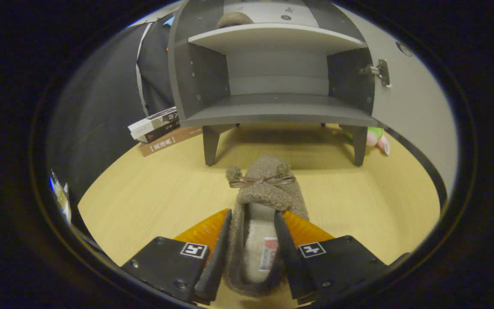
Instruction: Open the shoe cabinet door, grab the shoes and put them into the shoe cabinet, then close the shoe cabinet door.
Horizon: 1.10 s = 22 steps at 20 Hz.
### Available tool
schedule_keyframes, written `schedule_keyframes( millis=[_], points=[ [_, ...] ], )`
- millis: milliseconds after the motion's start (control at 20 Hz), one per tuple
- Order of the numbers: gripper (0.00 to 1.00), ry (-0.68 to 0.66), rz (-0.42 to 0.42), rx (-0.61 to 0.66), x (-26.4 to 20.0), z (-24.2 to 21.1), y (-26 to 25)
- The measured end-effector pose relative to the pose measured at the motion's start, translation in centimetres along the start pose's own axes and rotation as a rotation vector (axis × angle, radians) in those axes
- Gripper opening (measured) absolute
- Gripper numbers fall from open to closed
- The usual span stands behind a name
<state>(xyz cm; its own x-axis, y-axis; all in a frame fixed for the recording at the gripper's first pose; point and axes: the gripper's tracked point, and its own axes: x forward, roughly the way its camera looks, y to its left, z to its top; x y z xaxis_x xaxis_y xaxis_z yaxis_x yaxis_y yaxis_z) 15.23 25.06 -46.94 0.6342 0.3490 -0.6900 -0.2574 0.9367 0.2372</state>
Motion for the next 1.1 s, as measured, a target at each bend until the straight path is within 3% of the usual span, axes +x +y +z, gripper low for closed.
schedule_keyframes(
  millis=[250,300,400,750,850,1100],
  points=[
    [0.33,0.010,0.020,0.014,1.3,-0.2,0.3],
    [0.23,0.002,0.029,0.025,1.2,0.0,0.3],
    [0.15,0.010,0.071,0.010,1.0,-0.2,0.7],
    [0.09,-0.023,0.105,0.014,-1.8,0.1,0.3],
    [0.09,-0.054,0.072,0.022,-2.9,1.2,-0.9],
    [0.08,-0.119,0.087,0.081,-6.9,4.6,-1.4]
  ],
)
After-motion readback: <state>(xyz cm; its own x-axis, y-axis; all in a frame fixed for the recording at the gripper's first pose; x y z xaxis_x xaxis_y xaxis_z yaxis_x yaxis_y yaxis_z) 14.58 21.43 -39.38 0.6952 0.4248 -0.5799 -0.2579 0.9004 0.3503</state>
